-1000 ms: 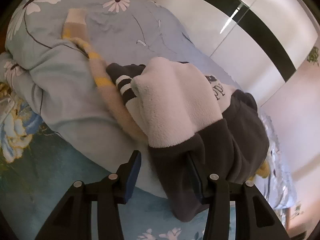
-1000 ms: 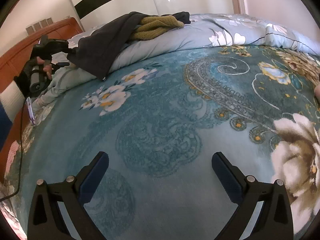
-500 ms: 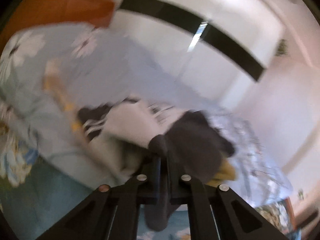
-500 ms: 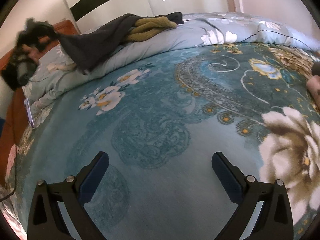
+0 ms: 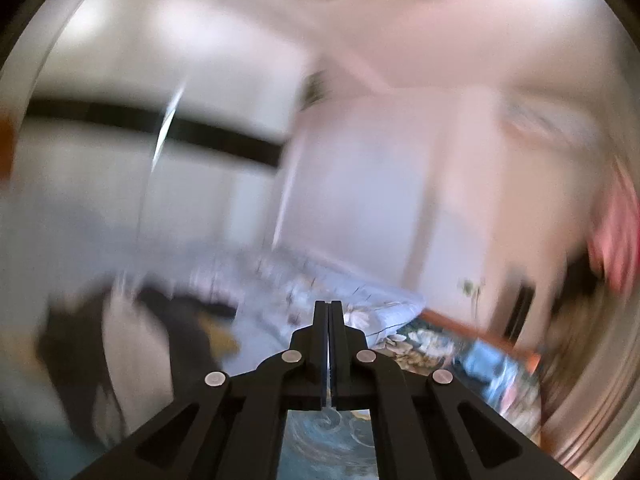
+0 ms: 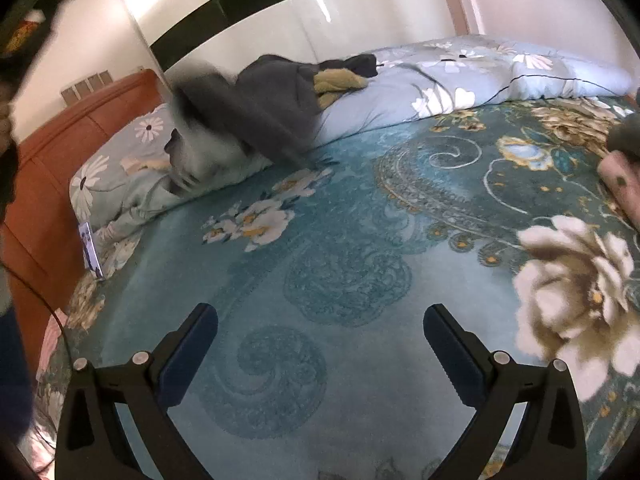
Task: Fold clothes
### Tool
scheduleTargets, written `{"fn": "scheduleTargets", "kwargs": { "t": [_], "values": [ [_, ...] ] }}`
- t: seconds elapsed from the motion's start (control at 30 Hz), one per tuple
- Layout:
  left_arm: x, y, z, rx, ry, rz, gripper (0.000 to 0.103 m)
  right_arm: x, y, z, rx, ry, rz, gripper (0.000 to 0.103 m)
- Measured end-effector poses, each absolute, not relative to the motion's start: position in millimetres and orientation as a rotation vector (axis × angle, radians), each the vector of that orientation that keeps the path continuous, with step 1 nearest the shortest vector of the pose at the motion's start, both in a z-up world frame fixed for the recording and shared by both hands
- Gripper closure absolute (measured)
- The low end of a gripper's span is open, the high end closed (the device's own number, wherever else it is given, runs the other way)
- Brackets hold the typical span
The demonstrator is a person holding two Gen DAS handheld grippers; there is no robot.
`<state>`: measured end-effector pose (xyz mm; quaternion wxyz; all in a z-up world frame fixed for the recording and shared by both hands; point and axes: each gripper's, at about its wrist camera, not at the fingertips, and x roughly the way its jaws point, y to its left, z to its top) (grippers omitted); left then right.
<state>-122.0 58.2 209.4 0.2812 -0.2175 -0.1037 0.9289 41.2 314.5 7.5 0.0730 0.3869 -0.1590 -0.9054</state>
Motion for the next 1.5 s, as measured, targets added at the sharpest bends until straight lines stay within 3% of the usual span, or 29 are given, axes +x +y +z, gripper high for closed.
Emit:
{"fn": "scheduleTargets", "kwargs": {
  "t": [0.3, 0.4, 0.5, 0.53, 0.63, 0.83, 1.1, 1.13, 1.17, 1.2, 1.23, 1.33, 1.5],
  "values": [
    [-61, 117, 194, -0.537, -0.024, 2.332, 0.102, 52, 327, -6, 1.242, -0.544, -2.741, 0.000],
    [-86, 90, 157, -0.668, -0.242, 2.366, 0.102, 51, 330, -12, 1.258, -0.553, -2.736, 0.000],
    [-110, 62, 120, -0.799, -0.467, 2.380, 0.095, 48, 331, -18, 1.269, -0.569, -2.726, 0.000],
    [-118, 52, 108, -0.843, -0.543, 2.380, 0.086, 46, 329, -21, 1.273, -0.569, -2.719, 0.000],
    [-143, 25, 71, -0.971, -0.775, 2.367, 0.039, 41, 325, -29, 1.289, -0.556, -2.697, 0.000],
    [-185, 13, 18, -1.061, -1.125, 2.308, 0.029, 35, 328, -38, 1.305, -0.565, -2.688, 0.000],
    [-219, 9, -2, -1.002, -1.411, 2.233, 0.032, 34, 334, -37, 1.299, -0.563, -2.699, 0.000],
    [-221, 9, -2, -0.997, -1.426, 2.229, 0.043, 34, 334, -37, 1.298, -0.566, -2.700, 0.000],
    [-220, 9, 1, -0.987, -1.414, 2.246, 0.060, 35, 335, -37, 1.296, -0.568, -2.700, 0.000],
    [-219, 10, 6, -0.992, -1.381, 2.282, 0.067, 36, 335, -37, 1.296, -0.572, -2.701, 0.000],
    [-217, 12, 11, -0.996, -1.347, 2.316, 0.083, 37, 337, -36, 1.296, -0.577, -2.703, 0.000],
    [-206, 12, 33, -0.983, -1.251, 2.421, 0.090, 40, 340, -34, 1.297, -0.594, -2.711, 0.000],
    [-165, 22, 108, -0.784, -0.910, 2.608, 0.094, 46, 342, -25, 1.279, -0.628, -2.716, 0.000]
  ]
}}
